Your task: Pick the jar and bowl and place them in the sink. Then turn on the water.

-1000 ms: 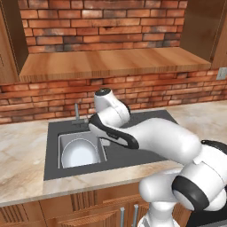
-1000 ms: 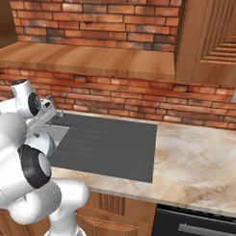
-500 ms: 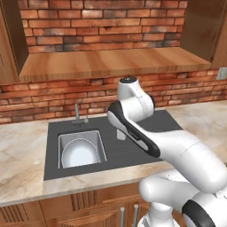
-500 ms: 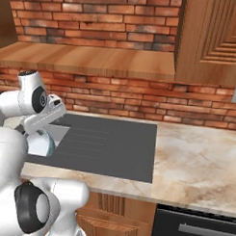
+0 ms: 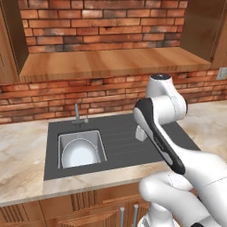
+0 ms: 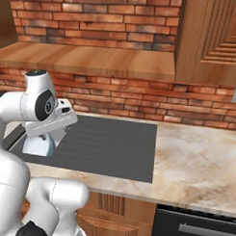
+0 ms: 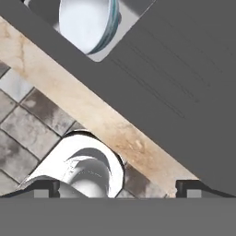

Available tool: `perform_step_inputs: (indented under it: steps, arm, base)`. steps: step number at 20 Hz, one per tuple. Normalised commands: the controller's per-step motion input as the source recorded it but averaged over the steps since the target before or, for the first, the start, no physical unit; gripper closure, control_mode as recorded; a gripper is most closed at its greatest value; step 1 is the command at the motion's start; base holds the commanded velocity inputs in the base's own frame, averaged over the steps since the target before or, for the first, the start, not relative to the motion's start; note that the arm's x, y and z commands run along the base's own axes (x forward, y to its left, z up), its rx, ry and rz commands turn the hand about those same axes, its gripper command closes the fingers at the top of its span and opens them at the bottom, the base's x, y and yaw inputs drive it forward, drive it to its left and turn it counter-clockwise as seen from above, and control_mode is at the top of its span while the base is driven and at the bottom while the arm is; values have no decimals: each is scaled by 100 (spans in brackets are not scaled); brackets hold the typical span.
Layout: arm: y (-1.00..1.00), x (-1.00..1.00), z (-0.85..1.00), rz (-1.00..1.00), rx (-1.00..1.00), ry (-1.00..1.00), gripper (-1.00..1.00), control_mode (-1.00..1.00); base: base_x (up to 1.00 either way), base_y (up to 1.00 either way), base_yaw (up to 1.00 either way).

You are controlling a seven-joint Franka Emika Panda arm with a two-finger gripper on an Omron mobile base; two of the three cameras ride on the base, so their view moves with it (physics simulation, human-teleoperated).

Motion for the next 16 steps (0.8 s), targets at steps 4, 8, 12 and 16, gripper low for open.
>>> perform_step_inputs:
  steps: [4, 8, 12, 16]
  arm:
    - [-38, -54, 23, -32, 1, 0, -100, -100]
    - [-21, -41, 17, -35, 0, 0, -100, -100]
    - [-28, -20, 19, -34, 0, 0, -100, -100]
    - [-26, -4, 22, -33, 0, 0, -100, -100]
  base:
    - [0, 0, 0]
    - [0, 0, 0]
    - [0, 0, 0]
    - [0, 0, 0]
